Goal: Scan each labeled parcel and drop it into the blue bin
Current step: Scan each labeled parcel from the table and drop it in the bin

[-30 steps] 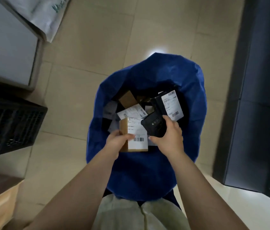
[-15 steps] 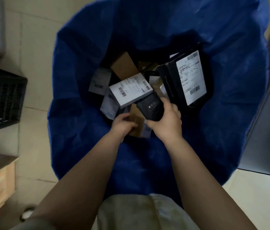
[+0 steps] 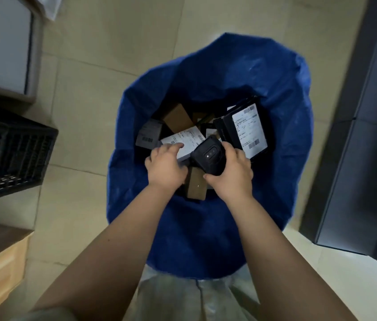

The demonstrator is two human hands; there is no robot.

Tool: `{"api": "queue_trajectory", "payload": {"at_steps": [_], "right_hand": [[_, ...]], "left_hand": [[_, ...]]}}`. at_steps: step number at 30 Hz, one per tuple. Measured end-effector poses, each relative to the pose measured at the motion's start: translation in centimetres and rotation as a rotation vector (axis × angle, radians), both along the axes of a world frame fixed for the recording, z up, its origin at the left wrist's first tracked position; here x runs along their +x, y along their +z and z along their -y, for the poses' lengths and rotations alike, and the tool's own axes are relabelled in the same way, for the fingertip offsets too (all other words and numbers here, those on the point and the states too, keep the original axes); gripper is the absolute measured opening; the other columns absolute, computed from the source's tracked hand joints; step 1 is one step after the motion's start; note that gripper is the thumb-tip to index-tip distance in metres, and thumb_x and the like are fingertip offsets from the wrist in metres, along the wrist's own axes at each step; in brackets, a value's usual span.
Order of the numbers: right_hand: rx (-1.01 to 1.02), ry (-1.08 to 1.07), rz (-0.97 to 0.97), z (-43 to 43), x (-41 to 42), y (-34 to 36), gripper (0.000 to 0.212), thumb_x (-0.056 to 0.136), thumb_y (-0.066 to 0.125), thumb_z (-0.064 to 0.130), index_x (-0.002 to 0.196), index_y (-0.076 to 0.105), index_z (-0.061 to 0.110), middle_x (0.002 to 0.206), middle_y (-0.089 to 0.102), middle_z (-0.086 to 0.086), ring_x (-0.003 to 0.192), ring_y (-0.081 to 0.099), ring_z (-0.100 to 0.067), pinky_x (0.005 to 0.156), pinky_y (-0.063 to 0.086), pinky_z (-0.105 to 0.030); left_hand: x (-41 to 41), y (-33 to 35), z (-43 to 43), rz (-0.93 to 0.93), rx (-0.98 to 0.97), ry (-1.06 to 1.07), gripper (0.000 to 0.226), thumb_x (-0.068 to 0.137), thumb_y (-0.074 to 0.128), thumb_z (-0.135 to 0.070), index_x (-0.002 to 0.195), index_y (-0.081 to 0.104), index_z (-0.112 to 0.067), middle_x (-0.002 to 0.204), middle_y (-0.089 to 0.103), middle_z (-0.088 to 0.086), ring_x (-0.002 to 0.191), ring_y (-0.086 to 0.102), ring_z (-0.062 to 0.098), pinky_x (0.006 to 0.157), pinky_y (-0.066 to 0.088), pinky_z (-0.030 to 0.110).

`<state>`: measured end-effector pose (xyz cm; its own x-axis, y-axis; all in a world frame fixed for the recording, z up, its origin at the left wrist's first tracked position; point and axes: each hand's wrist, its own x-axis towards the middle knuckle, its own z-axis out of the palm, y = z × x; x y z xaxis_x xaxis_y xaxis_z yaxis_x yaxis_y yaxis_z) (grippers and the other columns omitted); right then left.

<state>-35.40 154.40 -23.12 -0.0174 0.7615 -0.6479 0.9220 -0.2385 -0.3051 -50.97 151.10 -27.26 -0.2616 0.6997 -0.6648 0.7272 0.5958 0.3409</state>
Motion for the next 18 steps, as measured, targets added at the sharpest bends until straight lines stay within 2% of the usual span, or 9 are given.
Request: {"api": "queue_trajectory", "payload": {"at_steps": [4, 9, 18], "right_hand": [[0.095, 0.039, -0.015, -1.0, -1.2, 7.1, 0.092, 0.074, 0.08, 0.035, 0.151, 0.03, 0.028, 0.141, 0.041, -0.004, 0.129, 0.039, -0.028, 0.107, 0.034, -0.045], [0.224, 0.127, -0.052, -1.9, -2.5, 16.5, 0.091, 0.074, 0.077, 0.036, 0.151, 0.028, 0.03, 0.14, 0.041, -0.001, 0.129, 0.039, -0.027, 0.108, 0.034, -0.042], [0.387, 0.367, -0.188, -1.3, -4.1, 28.0, 0.088, 0.073, 0.079, 0.035, 0.148, 0.032, 0.034, 0.137, 0.041, 0.002, 0.127, 0.038, -0.025, 0.103, 0.035, -0.042]], "left_hand": [[-0.9, 7.6, -1.4, -0.121, 0.12, -0.165, 0.064, 0.085, 0.066, -0.033, 0.144, 0.043, -0.033, 0.146, 0.044, -0.001, 0.135, 0.033, 0.027, 0.11, 0.026, 0.048], [-2.5, 16.5, -1.0, -0.263, 0.276, -0.248, 0.064, 0.083, 0.065, -0.038, 0.143, 0.044, -0.033, 0.146, 0.042, -0.001, 0.136, 0.033, 0.026, 0.112, 0.024, 0.047], [-5.9, 28.2, 2.9, -0.474, 0.454, 0.018, 0.064, 0.082, 0.065, -0.047, 0.142, 0.045, -0.034, 0.144, 0.046, 0.001, 0.133, 0.035, 0.028, 0.107, 0.025, 0.044]]}}
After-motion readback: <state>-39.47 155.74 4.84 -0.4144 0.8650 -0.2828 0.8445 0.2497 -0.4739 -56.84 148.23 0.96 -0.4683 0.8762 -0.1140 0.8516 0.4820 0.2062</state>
